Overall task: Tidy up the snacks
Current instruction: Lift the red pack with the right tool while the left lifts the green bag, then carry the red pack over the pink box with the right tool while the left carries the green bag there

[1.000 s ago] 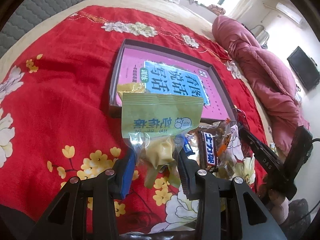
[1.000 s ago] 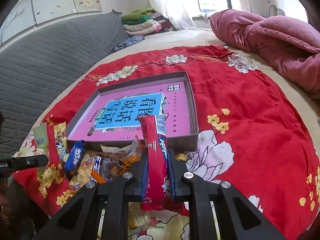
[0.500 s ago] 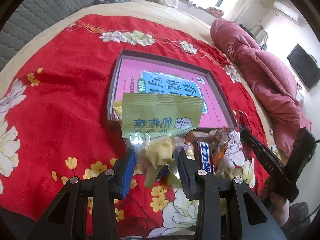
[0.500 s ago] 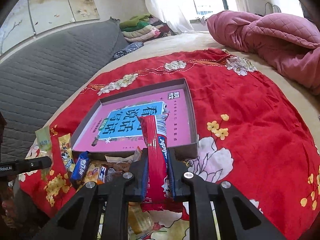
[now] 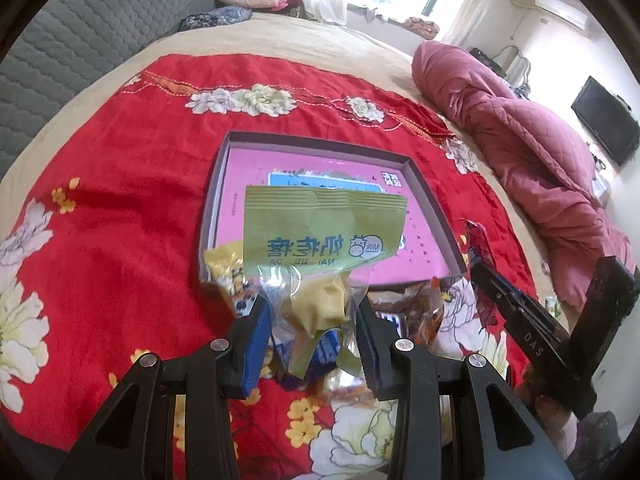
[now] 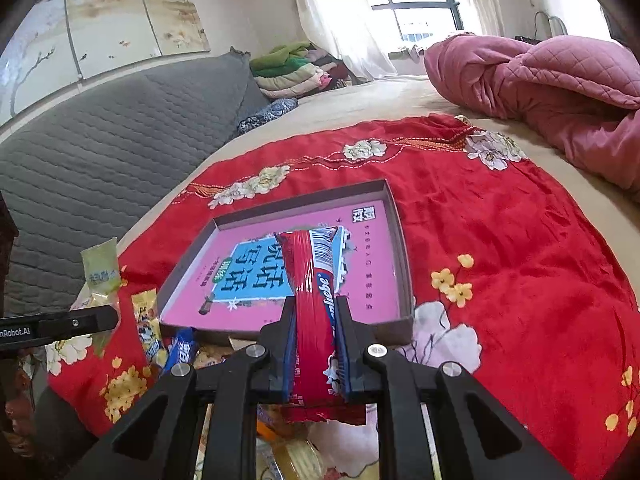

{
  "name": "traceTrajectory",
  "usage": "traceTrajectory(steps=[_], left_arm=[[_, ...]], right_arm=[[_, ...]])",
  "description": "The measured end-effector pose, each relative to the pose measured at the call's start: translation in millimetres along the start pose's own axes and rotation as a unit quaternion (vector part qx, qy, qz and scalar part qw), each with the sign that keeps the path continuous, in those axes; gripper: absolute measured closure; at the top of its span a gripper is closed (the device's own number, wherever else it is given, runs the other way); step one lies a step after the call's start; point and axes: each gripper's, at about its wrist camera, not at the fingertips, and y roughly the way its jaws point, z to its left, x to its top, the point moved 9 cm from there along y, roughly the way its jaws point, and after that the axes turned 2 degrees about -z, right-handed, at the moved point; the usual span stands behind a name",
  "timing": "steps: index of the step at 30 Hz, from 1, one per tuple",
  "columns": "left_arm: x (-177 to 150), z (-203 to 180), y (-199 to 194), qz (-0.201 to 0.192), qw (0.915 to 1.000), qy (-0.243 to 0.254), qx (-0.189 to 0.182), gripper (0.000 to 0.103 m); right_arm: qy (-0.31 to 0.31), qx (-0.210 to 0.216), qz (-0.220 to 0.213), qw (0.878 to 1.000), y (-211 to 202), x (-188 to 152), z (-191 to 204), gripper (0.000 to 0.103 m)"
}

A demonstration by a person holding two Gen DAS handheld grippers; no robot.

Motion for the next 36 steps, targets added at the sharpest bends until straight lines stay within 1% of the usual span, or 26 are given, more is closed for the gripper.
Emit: traceTrajectory(steps=[7, 15, 21, 26, 30, 34, 36], left_arm=[[6.4, -7.2, 16.2, 0.007, 1.0000, -0.003, 0.003, 0.062], [25.8, -10.1, 32.6, 0.004, 0.9999, -0.009, 0.012, 0.062], [36.8, -11.3, 50.9, 0.010, 0.9996, -0.011, 0.023, 0.062], [41.0, -10.9, 67.1, 0.018, 0.9994, -0.014, 0.027, 0.062], [38.7, -8.2, 82.0, 0.030, 0.9989, -0.017, 0.031, 0.062], [35.2, -6.9, 91.8, 0.041, 0.9984, -0.018, 0.033, 0.062], [32.8, -6.8, 95.5, 0.045, 0.9982, -0.013, 0.036, 0.062]], right_arm=[[0.009, 0.006, -0.008, 1.000, 7.4, 9.6, -1.3, 0.086], [0.031, 0.014, -0.012, 0.999, 21.6, 20.3, -4.5, 0.086], [0.038, 0.019, -0.004, 0.999, 38.2, 22.5, -2.2, 0.086], [0.040, 0.010, 0.006, 0.999, 50.3, 21.0, -8.3, 0.086], [0.045, 0.002, 0.018, 0.999, 58.5, 17.7, -15.5, 0.086], [0.026, -0.003, 0.024, 0.999, 63.0, 11.7, -15.0, 0.086], [0.031, 0.004, 0.029, 0.999, 65.9, 9.6, -15.1, 0.086]])
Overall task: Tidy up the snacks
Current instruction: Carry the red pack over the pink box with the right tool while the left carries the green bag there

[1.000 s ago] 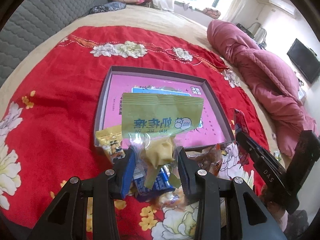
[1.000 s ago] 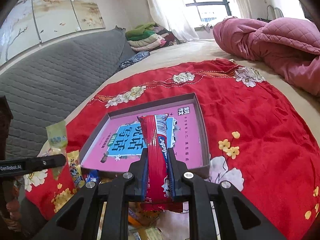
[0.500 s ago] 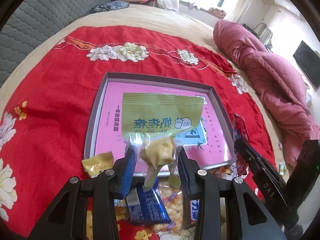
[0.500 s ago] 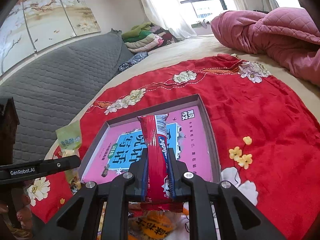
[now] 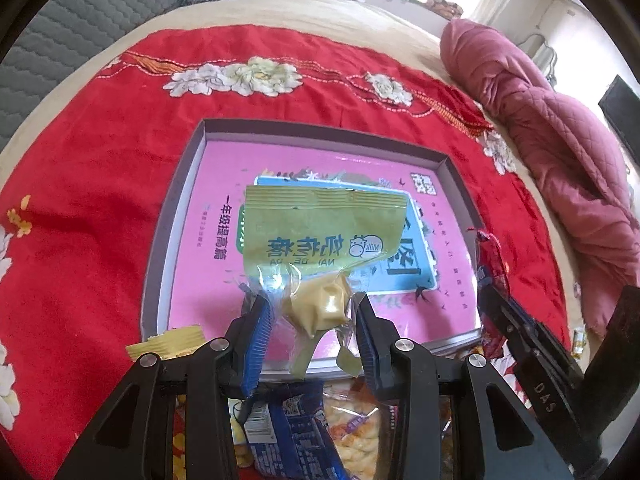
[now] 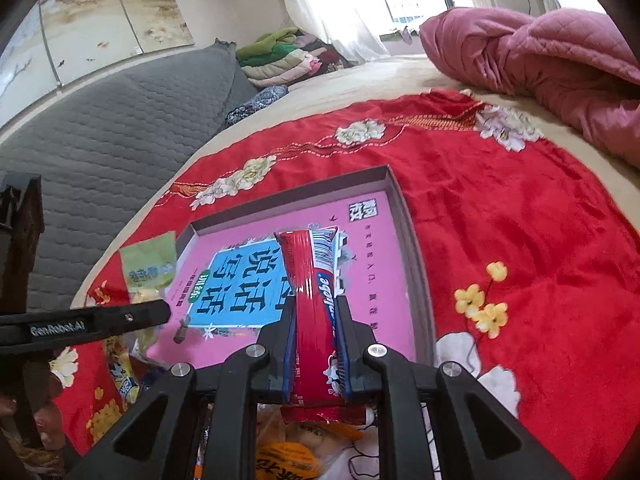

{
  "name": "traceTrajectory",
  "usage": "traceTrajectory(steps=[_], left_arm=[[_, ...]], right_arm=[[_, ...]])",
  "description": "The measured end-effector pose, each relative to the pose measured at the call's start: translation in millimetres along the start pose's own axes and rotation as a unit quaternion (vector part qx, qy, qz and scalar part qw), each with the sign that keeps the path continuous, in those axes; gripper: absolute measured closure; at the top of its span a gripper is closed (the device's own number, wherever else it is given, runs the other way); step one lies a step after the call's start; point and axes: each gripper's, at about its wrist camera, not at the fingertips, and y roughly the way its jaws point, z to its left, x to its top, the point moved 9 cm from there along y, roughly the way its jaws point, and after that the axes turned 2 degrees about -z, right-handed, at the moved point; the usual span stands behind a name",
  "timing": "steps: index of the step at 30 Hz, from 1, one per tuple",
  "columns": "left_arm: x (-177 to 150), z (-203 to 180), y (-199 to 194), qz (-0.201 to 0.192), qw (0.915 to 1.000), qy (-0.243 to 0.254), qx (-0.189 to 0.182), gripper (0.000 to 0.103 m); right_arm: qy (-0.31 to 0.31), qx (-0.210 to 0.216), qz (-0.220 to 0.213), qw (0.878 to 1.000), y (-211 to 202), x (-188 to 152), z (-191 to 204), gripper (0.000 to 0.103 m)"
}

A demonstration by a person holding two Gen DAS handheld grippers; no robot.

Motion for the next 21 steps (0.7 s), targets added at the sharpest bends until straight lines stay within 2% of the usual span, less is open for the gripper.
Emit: traceTrajectory(steps=[21], left_arm=[[-9.0, -4.0, 29.6, 0.030, 0.9994, 0.002, 0.015, 0.061]], right_arm=[[0.001, -0.019, 0.008, 1.000, 10.4, -5.7, -9.7, 0.084]])
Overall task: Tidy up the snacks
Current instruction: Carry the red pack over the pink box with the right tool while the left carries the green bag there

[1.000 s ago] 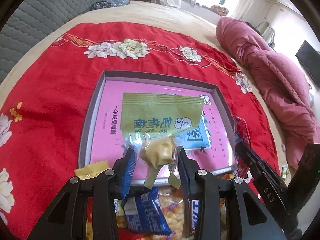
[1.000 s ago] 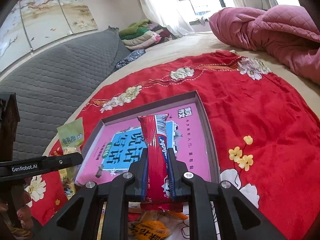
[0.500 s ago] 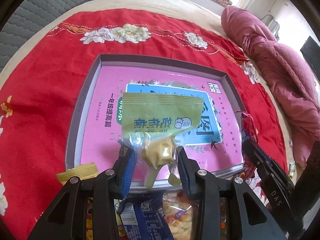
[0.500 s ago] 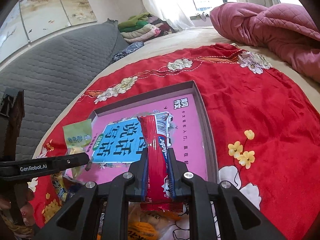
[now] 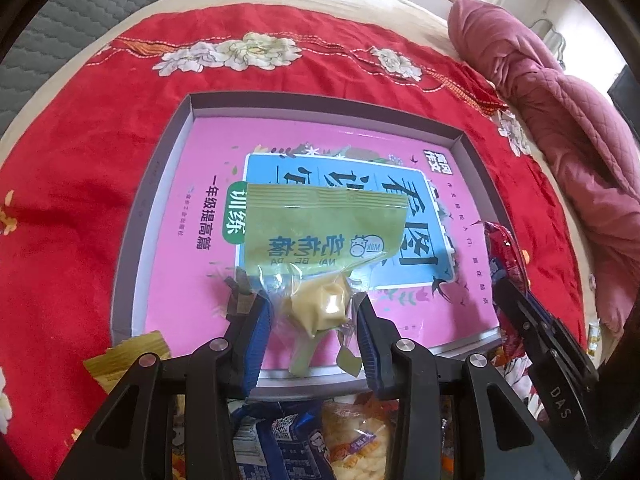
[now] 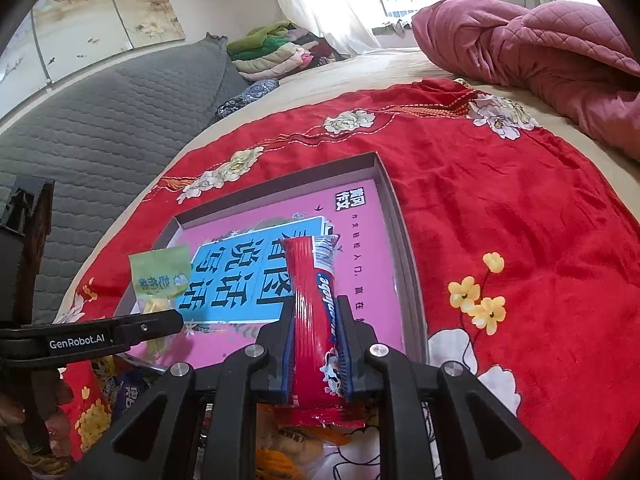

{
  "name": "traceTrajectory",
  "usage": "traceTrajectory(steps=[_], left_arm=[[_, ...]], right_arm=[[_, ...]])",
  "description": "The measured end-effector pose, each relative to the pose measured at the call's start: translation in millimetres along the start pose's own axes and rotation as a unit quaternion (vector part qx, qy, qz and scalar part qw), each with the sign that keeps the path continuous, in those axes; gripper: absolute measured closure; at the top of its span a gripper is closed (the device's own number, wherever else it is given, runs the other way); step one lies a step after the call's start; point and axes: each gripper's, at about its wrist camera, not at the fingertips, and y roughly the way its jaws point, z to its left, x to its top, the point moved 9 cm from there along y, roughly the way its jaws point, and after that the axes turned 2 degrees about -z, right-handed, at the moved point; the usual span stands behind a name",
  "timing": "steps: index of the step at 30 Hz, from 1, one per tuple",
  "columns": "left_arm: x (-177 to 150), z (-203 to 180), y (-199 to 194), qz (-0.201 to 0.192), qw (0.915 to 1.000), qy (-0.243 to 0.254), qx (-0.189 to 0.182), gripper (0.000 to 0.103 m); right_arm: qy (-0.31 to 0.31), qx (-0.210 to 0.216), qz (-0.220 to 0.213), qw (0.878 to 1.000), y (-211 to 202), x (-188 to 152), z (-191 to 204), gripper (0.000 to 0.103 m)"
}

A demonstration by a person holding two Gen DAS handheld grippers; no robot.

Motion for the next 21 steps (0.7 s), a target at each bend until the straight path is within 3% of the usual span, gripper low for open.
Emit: traceTrajectory(steps=[21], left_arm=[[-5.4, 9.3, 4.5, 0.014, 0.9995, -0.005, 0.027, 0.055]], right_arm=[[0.008, -0.013, -0.002, 1.000, -2.8, 1.7, -9.7, 0.083]])
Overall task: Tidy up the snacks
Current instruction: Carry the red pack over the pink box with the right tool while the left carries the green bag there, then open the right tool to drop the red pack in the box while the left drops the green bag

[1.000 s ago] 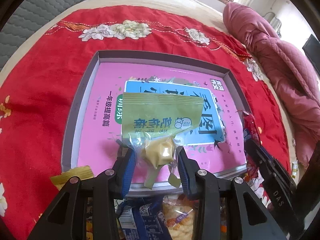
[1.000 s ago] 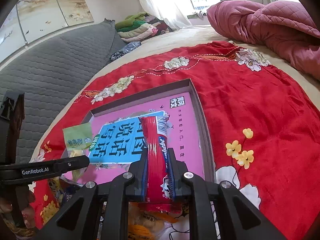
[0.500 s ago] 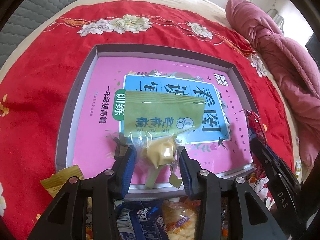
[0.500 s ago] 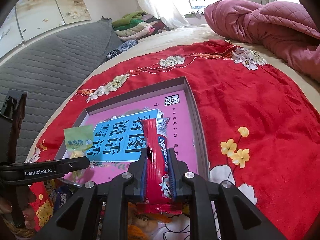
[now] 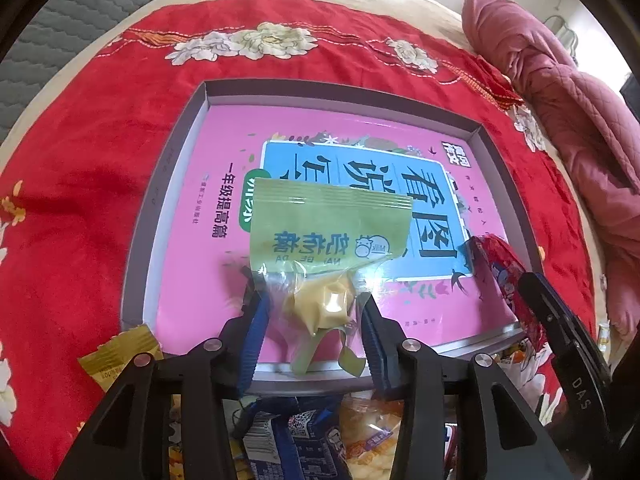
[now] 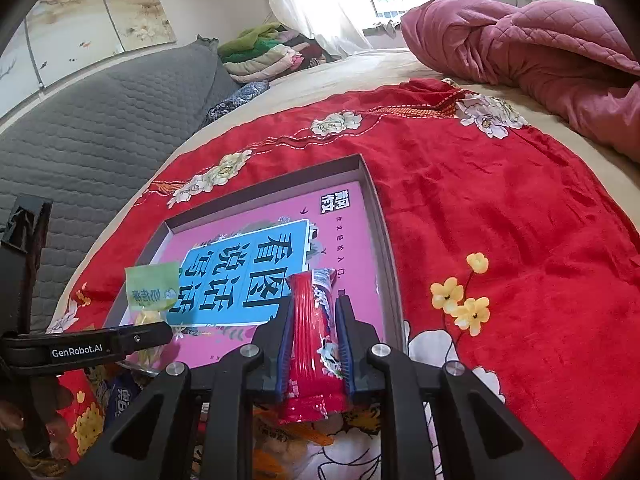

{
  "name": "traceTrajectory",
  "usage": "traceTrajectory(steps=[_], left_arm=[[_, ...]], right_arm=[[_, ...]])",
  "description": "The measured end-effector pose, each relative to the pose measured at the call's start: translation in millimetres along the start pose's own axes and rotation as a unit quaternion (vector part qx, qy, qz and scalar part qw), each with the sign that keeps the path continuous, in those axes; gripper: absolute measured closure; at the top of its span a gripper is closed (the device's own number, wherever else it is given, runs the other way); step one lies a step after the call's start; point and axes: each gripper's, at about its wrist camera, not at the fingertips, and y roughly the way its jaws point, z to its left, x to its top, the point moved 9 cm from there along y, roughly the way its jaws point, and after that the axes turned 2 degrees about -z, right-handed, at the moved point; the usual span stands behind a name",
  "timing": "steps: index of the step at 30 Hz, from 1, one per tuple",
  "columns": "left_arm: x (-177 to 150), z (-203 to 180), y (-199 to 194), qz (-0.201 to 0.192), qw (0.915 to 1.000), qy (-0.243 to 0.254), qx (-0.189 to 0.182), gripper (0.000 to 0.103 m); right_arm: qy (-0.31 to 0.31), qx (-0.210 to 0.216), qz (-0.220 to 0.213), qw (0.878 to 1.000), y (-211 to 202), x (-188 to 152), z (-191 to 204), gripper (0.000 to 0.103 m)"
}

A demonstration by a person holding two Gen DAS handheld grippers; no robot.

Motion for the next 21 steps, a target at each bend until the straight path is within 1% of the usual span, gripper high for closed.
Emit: traceTrajectory(steps=[4, 8, 11, 15, 17, 19, 21], left_arm=[[0.1, 1.1, -0.6, -0.001, 1.0000, 0.001, 0.006, 0.054], [1.0, 4.2, -1.3, -0.005, 0.9999, 0.001, 0.016, 0.052], [1.6, 8.1, -2.7, -0.008, 0.9996, -0.002, 0.027, 0.051], [4.5, 9.4, -7.7, -0.014, 0.9997, -0.005, 0.022, 0.051], [6.2, 9.1, -11.7, -0.018, 0.9996, -0.005, 0.020, 0.050], [7.5, 8.9, -16.0, -0.023, 0.9996, -0.005, 0.018, 0.046], [8.8, 9.1, -19.7, -0.028, 0.9994, -0.005, 0.017, 0.044]], right_arm=[[0.002, 0.003, -0.002, 1.000, -1.4, 1.6, -0.6, 0.082], [0.008, 0.003, -0.006, 1.000, -3.3, 3.1, -4.3, 0.076], [0.011, 0.002, -0.007, 1.000, -4.0, 3.2, -5.7, 0.076], [0.011, 0.002, -0.007, 1.000, -4.6, 3.4, -5.2, 0.075], [0.011, 0.003, -0.007, 1.000, -4.8, 3.6, -4.7, 0.074], [0.010, 0.005, -0.008, 1.000, -4.9, 4.3, -4.4, 0.071], [0.011, 0.007, -0.010, 1.000, -5.5, 5.0, -3.8, 0.069]])
